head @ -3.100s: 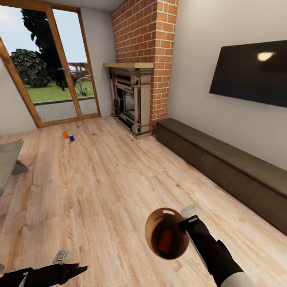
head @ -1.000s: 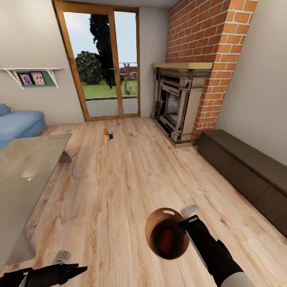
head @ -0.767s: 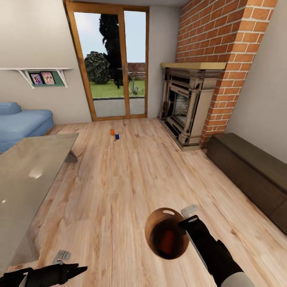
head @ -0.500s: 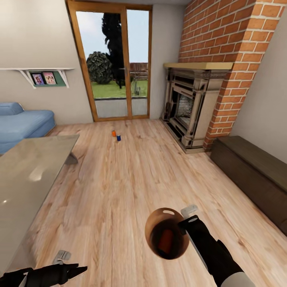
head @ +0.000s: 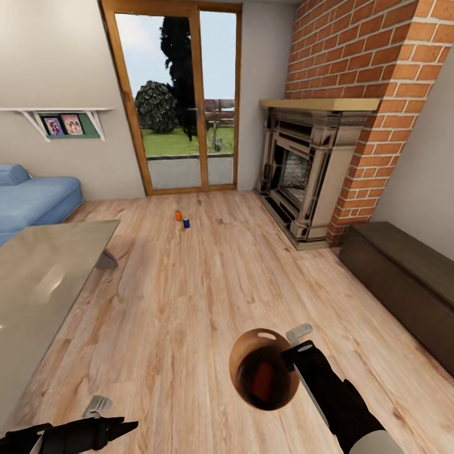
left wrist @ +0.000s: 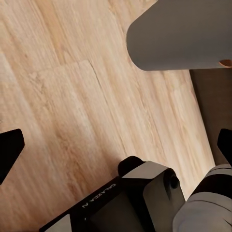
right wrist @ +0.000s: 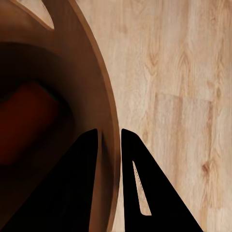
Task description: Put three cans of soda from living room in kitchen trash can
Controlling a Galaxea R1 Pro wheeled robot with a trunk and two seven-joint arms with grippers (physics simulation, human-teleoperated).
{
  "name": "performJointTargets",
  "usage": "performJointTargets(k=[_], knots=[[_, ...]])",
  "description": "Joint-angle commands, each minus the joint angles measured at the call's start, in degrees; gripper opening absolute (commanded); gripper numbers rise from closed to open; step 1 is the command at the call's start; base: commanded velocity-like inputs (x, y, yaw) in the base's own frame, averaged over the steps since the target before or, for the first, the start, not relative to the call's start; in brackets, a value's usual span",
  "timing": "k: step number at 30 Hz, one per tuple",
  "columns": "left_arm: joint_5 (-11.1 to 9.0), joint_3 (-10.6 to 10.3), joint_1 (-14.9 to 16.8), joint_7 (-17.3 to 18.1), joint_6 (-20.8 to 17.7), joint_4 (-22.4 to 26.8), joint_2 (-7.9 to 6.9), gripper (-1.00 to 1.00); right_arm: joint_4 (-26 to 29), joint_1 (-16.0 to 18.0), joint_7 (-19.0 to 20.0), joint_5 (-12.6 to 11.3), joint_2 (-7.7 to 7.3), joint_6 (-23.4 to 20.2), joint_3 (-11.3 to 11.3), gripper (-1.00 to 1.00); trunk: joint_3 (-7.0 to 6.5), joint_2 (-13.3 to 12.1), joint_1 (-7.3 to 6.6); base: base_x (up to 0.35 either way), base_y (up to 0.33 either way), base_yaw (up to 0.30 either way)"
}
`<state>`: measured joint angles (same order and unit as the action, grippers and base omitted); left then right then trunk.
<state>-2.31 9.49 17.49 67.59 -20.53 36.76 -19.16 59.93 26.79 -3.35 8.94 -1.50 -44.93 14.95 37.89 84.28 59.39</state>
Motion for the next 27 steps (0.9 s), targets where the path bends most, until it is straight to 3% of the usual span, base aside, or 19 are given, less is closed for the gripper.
performJointTargets(k=[1,27], knots=[[0.0,0.0,0.0,0.0,0.0,0.0,0.0,1.0,0.0,0.0,0.3,-0.2,0.01,0.0,0.0,-1.0,-0.01,0.0,0.0,0.348,0.0,0.0],[0.0,0.0,0.0,0.0,0.0,0.1,-0.01,1.0,0.3,0.0,0.4,-0.6,0.01,-0.1,-0.1,-1.0,-0.01,0.0,0.0,0.348,0.0,0.0]])
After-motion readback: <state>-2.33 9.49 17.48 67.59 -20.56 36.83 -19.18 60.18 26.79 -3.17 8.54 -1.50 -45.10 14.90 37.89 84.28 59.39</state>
